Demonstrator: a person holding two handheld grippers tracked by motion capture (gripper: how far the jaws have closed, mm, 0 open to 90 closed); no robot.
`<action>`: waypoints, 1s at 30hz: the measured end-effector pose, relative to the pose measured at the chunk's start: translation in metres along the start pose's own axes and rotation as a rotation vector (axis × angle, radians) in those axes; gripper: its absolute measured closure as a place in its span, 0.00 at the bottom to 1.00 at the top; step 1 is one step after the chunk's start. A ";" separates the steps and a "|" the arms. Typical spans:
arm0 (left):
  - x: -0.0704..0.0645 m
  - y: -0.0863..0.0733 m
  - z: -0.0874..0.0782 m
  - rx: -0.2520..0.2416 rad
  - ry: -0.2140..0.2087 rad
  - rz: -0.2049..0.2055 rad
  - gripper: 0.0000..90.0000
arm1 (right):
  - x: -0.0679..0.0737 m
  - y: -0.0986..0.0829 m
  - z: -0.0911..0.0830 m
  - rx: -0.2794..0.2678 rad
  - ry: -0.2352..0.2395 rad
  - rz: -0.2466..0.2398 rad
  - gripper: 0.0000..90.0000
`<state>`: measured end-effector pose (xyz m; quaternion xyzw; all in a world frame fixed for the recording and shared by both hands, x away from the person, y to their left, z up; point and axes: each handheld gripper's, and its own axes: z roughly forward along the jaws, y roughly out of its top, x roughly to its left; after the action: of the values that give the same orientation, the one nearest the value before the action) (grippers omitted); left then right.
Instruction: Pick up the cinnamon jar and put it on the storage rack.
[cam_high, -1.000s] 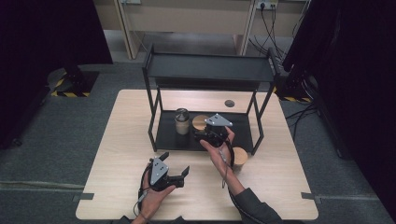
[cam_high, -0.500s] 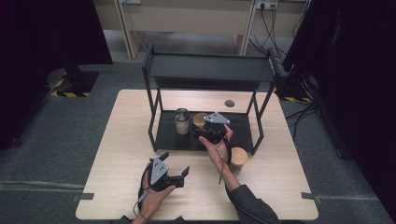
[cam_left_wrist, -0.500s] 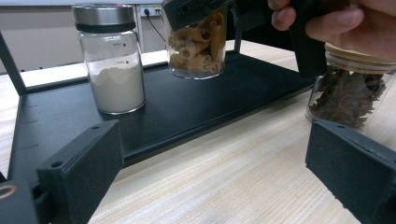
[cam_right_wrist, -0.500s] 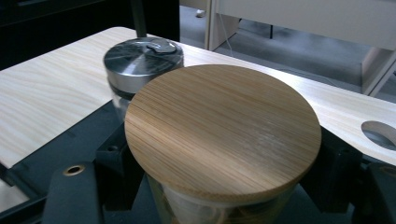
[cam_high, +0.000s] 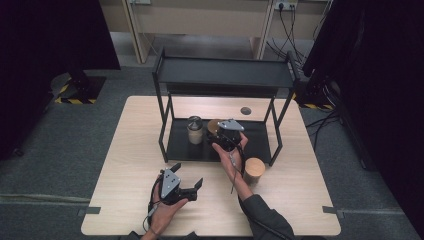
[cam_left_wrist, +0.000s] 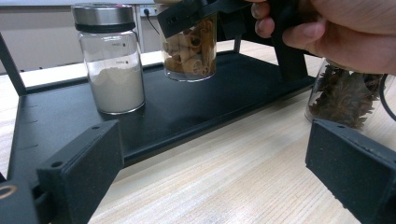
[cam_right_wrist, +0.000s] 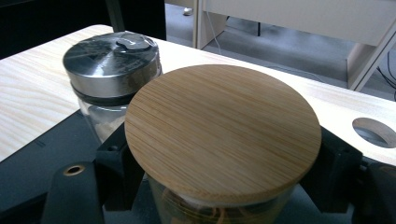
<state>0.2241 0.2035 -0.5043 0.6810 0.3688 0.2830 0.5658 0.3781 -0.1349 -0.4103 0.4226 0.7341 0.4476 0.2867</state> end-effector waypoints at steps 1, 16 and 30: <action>0.000 0.000 0.000 -0.001 0.000 -0.001 0.04 | 0.000 0.000 0.001 0.001 -0.002 0.000 0.29; 0.000 0.000 0.000 0.001 0.000 0.001 0.04 | 0.002 -0.001 0.011 0.007 -0.021 0.011 0.29; 0.000 0.000 0.000 0.001 -0.001 0.001 0.04 | 0.000 -0.006 0.019 0.010 -0.030 0.033 0.29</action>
<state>0.2243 0.2036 -0.5041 0.6817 0.3684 0.2827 0.5654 0.3913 -0.1287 -0.4242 0.4425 0.7250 0.4423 0.2880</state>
